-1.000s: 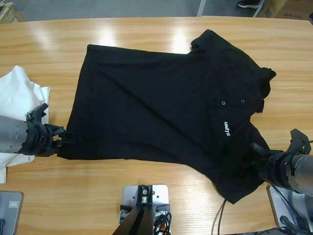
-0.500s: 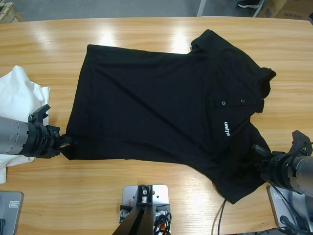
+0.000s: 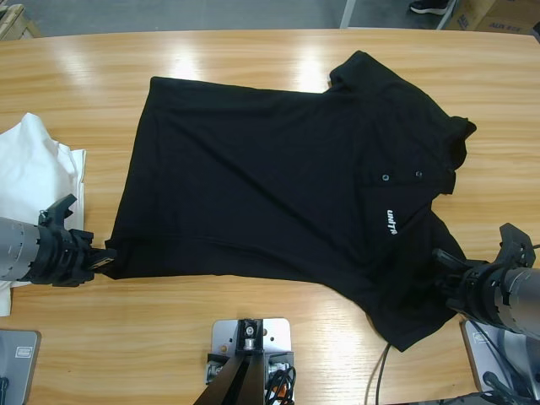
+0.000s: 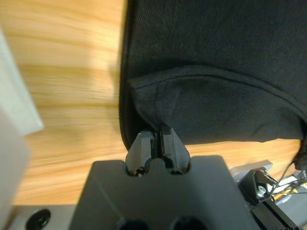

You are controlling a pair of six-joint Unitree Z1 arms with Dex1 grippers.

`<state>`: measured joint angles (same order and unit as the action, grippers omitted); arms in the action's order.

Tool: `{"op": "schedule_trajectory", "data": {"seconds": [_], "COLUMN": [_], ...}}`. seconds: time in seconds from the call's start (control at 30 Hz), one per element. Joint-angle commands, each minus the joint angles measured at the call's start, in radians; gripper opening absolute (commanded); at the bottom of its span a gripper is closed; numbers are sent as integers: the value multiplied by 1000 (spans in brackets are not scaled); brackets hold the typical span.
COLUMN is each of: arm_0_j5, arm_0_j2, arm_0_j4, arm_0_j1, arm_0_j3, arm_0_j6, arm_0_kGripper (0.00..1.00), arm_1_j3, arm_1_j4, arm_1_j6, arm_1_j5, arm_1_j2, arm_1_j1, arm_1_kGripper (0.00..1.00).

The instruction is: Fold clothes

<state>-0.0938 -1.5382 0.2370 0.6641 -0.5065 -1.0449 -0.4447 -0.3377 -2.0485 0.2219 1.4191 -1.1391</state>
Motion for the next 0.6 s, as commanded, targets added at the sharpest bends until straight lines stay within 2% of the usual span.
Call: {"op": "schedule_trajectory", "data": {"seconds": [0.03,0.23,0.37,0.43,0.6], "arm_0_j5": [31,-46,-46,-40,-30], "arm_0_j2": [21,-8,6,27,107], "arm_0_j4": [26,-171,-181,-156,100], "arm_0_j1": [11,11,11,11,11], "arm_0_j3": [10,58,55,50,-76], "arm_0_j6": [-5,14,12,12,-23], "arm_0_kGripper": [0,0,0,0,0], "arm_1_j3": [21,21,21,21,6], "arm_1_j4": [9,11,8,8,11], "arm_1_j6": [18,18,18,18,25], "arm_1_j5": [-3,-9,-16,-16,21], "arm_1_j2": [-6,0,0,-2,-37], "arm_1_j1": [3,4,4,4,4], "arm_1_kGripper": [0,0,0,0,0]}}
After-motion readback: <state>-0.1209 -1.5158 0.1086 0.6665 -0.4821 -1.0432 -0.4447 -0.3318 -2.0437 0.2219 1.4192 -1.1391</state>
